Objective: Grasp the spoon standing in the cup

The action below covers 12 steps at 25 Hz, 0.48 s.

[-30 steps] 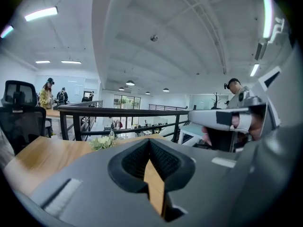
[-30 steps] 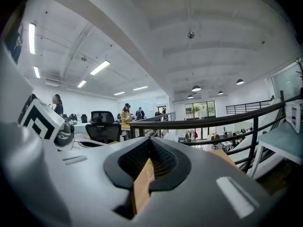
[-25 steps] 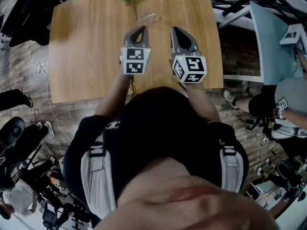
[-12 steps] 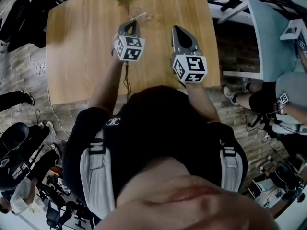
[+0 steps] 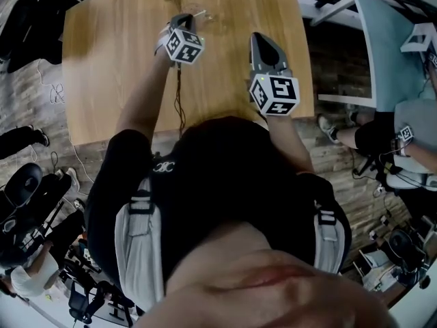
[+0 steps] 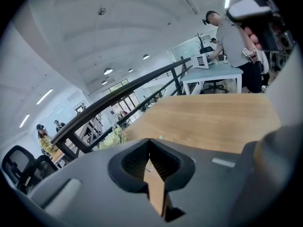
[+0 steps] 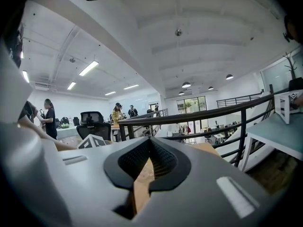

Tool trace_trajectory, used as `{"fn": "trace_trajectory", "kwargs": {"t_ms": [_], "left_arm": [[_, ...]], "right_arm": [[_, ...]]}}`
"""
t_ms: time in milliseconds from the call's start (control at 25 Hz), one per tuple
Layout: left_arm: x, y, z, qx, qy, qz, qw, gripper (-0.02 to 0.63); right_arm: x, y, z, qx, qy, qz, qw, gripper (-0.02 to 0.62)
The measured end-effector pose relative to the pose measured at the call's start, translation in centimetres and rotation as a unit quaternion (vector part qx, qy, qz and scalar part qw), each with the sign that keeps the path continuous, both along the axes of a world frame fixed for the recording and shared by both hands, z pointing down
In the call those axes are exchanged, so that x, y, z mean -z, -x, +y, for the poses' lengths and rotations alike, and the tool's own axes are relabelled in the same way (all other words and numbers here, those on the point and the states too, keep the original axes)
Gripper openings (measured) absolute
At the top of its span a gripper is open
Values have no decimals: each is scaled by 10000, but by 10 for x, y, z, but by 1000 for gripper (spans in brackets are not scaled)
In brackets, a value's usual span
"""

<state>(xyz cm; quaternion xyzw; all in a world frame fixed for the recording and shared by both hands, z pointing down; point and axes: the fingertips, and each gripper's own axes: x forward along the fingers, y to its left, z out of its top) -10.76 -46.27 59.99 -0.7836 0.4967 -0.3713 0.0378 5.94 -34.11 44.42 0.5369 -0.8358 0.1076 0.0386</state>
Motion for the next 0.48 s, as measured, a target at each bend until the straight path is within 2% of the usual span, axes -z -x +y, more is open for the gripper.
{"fn": "trace_trajectory", "kwargs": {"t_ms": [120,240,320,480], "left_arm": [[-7,2,-12,13,95,16,10000,14],[-19,3,-19,-164,335,-110,9992,15],[-30,0,-19,-385,622,-184,9972,104],[-46,-5,-21,-695,994,-344,9920,118]], "right_arm": [[-3,-4,1,-41,54,16,10000,0],[-5,-5,0,-94,108,56,9999,0],[-7,-8,0,-146,130,77,9998,0],[-12,-19,-3,-254,215,76,9994,0]]}}
